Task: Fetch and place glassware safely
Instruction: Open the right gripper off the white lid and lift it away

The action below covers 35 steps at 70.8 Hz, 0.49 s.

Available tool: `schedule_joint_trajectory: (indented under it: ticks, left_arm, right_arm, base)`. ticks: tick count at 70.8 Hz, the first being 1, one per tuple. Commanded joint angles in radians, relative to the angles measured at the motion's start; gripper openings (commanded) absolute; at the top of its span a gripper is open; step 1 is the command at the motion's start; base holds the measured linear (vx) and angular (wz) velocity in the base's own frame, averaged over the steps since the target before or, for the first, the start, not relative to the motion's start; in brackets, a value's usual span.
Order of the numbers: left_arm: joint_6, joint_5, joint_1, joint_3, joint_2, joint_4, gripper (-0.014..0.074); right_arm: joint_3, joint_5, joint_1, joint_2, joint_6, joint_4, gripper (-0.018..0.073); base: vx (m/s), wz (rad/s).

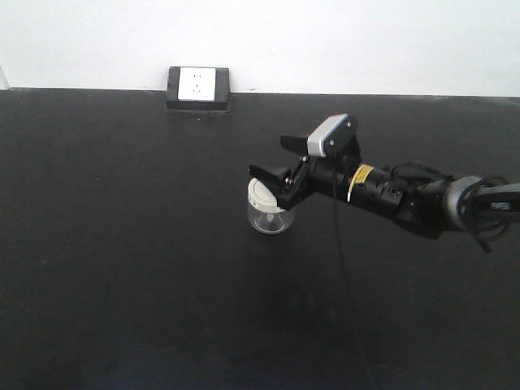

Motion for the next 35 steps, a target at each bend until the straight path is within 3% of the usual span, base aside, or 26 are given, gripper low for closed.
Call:
schedule_joint_trajectory:
  ticks: [1,8,21,35]
  left_arm:
    - [-0.010,-0.071,-0.005,-0.027,0.020,-0.002,-0.0007]
    - [-0.010,-0.071,-0.005,-0.027,0.020,-0.002,-0.0007]
    - [-0.010,-0.071,-0.005,-0.027,0.020,-0.002,-0.0007]
    - [-0.010,-0.071,-0.005,-0.027,0.020,-0.002,-0.0007]
  right_arm:
    - [-0.024,0.029,-0.005,-0.132,0.078,-0.016,0.0512]
    - [-0.024,0.159,-0.005,-0.220,0.199,-0.052,0.0467]
    - [-0.019,0.324,-0.005,-0.356,0.307,-0.071,0.0328]
    - [0.095,0.469,-0.005,-0.528,0.300,0.028,0.0026]
  base:
    - [0.00,0.00]
    - [0.00,0.00]
    - [0.00,0.00]
    - [0.00,0.00]
